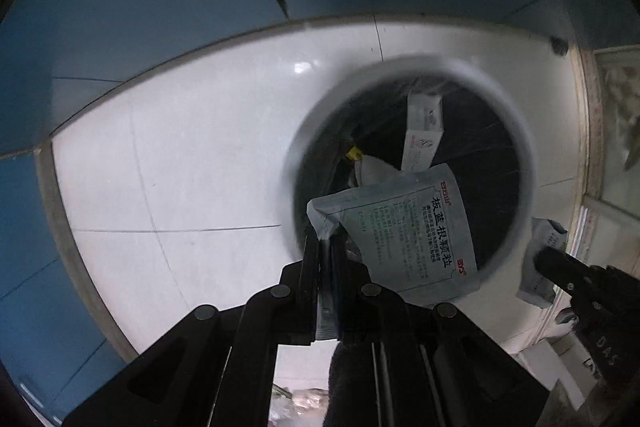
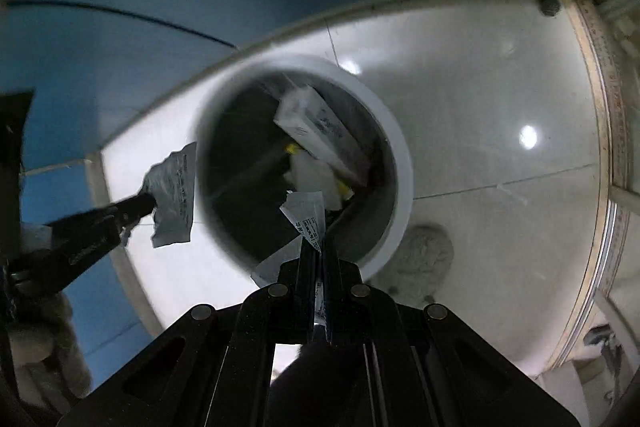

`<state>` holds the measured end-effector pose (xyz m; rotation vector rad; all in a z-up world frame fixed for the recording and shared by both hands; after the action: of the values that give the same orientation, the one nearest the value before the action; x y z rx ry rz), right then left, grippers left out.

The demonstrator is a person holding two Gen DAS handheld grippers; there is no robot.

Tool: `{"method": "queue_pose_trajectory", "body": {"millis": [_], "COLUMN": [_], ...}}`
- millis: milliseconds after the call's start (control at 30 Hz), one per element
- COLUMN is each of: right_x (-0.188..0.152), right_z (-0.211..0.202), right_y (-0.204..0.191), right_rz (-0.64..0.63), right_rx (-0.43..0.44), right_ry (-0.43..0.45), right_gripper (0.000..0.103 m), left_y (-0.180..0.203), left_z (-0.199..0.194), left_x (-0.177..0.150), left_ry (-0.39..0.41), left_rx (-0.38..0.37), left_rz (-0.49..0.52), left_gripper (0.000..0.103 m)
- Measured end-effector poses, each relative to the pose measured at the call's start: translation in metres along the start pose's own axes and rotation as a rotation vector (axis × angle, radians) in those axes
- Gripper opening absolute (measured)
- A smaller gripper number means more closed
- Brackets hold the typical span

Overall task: Collect trash
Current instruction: 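Open both tools to drop the sachet and strip into the bin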

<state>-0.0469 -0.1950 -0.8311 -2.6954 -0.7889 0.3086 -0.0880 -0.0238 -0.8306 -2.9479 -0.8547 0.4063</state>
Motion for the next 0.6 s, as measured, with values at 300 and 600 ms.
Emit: {"method": "queue_pose_trajectory", "body": {"millis": [300,600], "right_x": [0.016,0.014], "right_z": [0.036,-0.035], "right_y": [0.011,0.005], "right_rz": [-0.022,-0.018], "right_rx": [-0.098,-0.175], "right_ry": [-0.09,-0.031], "right_gripper": [0.038,0.103], "left_y": [0.001,-0.012], "left_z": [0.012,-0.069], "left_x": [-0.001,-0.026], "left_ry": [0.001,0.104], "left_rx": [-0.019,0.002], "left_rz": [-0.035,-0.104], "left_gripper": [0.06,0.1]}}
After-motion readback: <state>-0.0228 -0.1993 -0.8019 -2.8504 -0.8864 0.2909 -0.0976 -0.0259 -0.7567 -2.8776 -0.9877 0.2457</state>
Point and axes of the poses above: each gripper's, at about its wrist camera, not at the fingertips, and z roughly the way its jaws point, y to its right, x to its top, the point moved 5 cm from there along z, roughly the way its jaws point, and after that the axes turned 9 degrees about -z, right-handed, at the moved point
